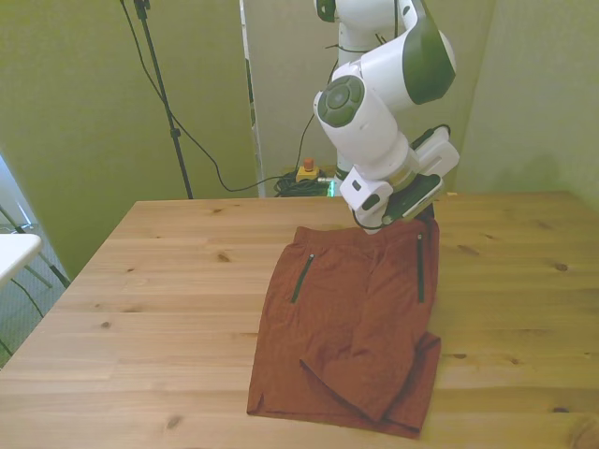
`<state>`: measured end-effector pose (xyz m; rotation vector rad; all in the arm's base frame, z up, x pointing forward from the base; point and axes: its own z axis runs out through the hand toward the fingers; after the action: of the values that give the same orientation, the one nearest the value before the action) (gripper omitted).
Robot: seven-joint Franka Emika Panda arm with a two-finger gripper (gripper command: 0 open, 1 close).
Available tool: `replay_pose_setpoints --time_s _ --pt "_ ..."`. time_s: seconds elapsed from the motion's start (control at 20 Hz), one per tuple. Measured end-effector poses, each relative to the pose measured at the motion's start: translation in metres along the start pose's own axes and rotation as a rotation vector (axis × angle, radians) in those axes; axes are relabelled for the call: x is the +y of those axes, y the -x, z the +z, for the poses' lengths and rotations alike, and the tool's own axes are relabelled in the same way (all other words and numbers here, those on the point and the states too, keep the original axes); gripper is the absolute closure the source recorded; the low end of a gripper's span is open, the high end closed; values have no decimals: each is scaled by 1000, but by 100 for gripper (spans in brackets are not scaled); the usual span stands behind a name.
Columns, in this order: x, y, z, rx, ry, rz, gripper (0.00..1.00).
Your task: Unfold the shorts
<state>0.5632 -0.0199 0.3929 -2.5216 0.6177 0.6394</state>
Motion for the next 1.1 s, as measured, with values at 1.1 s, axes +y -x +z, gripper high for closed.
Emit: replay_pose_setpoints --time_s 1.1 --pt "26 -130 -139 475 -197 468 0"
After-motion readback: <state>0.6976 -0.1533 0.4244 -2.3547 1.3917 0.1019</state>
